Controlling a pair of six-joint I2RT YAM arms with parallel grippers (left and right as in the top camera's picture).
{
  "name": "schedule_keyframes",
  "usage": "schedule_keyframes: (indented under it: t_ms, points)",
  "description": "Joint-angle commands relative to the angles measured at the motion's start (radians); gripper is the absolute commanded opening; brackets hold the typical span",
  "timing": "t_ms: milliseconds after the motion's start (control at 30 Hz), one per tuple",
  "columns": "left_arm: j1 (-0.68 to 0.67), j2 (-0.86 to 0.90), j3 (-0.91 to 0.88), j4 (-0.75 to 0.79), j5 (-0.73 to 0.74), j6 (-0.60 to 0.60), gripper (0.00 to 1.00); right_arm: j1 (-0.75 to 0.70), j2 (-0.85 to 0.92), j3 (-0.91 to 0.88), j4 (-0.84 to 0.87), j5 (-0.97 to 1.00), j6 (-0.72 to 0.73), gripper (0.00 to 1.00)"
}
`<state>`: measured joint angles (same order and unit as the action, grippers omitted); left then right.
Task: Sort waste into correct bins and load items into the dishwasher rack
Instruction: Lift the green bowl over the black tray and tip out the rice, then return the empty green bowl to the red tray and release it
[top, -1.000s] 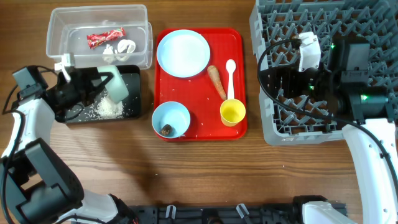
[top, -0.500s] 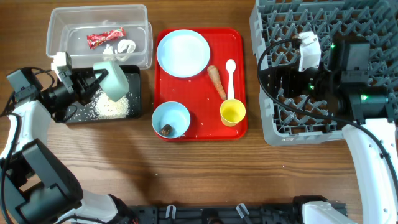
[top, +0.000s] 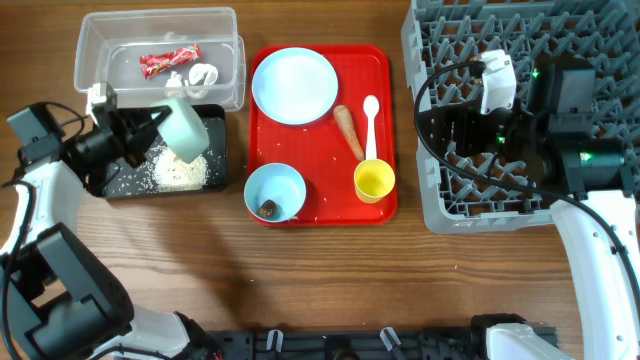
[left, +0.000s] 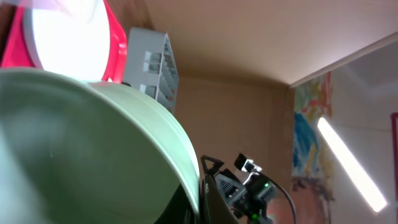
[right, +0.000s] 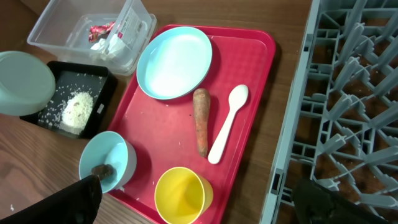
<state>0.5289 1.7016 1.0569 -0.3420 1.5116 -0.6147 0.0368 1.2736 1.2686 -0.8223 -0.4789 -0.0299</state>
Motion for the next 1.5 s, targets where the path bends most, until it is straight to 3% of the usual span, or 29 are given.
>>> schedule_keyframes:
  t_ms: [0, 67, 133, 200, 367, 467, 600, 700, 833, 900, 967, 1300, 1467]
  points:
    - [-0.013, -0.024, 0.002, 0.052, 0.066, -0.098, 0.04, 0.003, 0.013, 0.005, -0.001, -0.016, 0.005, 1.0]
    - [-0.016, -0.028, 0.002, 0.179, 0.066, -0.094, 0.04, 0.003, 0.013, 0.005, 0.0, -0.016, 0.005, 1.0]
    - [-0.024, -0.028, 0.002, 0.227, 0.065, -0.191, 0.04, 0.003, 0.013, 0.005, 0.001, -0.016, 0.005, 1.0]
    - [-0.075, -0.04, 0.002, 0.28, 0.065, -0.212, 0.04, 0.003, 0.013, 0.005, 0.002, -0.016, 0.005, 1.0]
    - [-0.375, -0.083, 0.002, 0.643, -0.054, -0.212, 0.04, 0.003, 0.013, 0.005, 0.001, -0.016, 0.005, 1.0]
    - [-0.602, -0.083, 0.002, 0.629, -0.317, -0.172, 0.04, 0.003, 0.013, 0.005, 0.001, -0.016, 0.005, 1.0]
    - [-0.758, -0.083, 0.002, 0.474, -0.692, -0.021, 0.04, 0.003, 0.013, 0.005, -0.002, -0.016, 0.005, 1.0]
    - [-0.9, -0.083, 0.002, 0.254, -1.26, 0.322, 0.04, 0.003, 0.013, 0.005, -0.002, -0.016, 0.005, 1.0]
    - [-1.025, -0.083, 0.075, 0.112, -1.497, 0.51, 0.04, 0.003, 0.013, 0.005, 0.0, -0.017, 0.007, 1.0]
    - [-1.091, -0.083, 0.128, 0.063, -1.609, 0.663, 0.04, 0.003, 0.013, 0.005, 0.0, -0.017, 0.007, 1.0]
    - [-1.133, -0.082, 0.129, 0.048, -1.645, 0.743, 0.04, 0.003, 0.013, 0.005, -0.001, -0.017, 0.008, 1.0]
    - [-1.168, 0.021, 0.129, -0.103, -1.578, 0.769, 0.04, 0.003, 0.013, 0.005, 0.002, -0.017, 0.008, 1.0]
    - [-1.191, 0.078, 0.129, -0.134, -1.564, 0.764, 0.15, 0.003, 0.013, 0.005, 0.001, -0.02, 0.009, 1.0]
